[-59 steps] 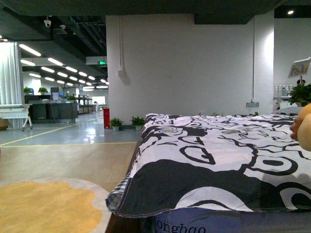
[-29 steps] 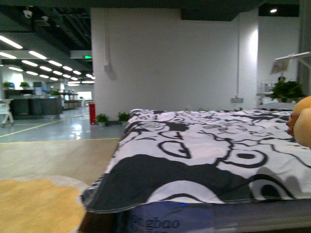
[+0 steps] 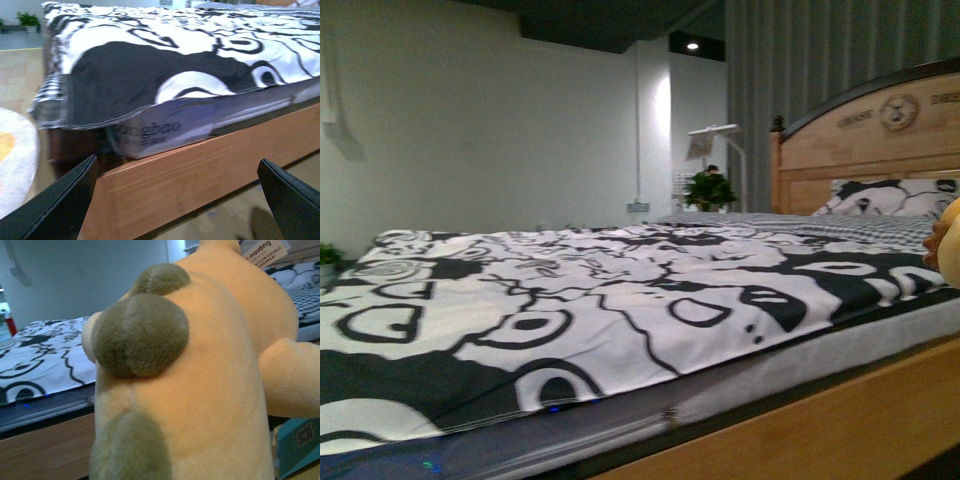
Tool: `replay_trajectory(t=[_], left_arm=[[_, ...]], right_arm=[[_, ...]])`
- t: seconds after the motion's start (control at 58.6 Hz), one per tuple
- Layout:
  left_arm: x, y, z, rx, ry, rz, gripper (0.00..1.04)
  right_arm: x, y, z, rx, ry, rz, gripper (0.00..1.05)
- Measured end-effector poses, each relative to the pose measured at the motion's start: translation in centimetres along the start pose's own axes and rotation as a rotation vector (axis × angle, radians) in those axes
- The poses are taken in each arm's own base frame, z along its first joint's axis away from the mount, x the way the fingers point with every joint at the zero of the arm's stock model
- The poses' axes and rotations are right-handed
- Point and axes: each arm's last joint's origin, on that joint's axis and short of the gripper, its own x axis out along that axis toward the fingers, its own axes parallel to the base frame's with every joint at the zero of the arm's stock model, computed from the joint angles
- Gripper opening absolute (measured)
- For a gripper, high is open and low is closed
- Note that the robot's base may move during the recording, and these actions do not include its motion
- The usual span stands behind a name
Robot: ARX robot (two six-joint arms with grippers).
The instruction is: Put away toys
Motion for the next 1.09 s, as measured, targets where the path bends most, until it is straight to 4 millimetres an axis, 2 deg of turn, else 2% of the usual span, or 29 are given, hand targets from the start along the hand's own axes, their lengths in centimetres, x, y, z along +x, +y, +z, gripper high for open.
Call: replay_trajectory(t=[1.092], left_arm=[[0.00, -0.01, 0.00, 0.000, 0.000, -0.002, 0.99]], right_arm=[[0.00, 0.00, -0.05, 0.000, 0.001, 0.000, 0.17]])
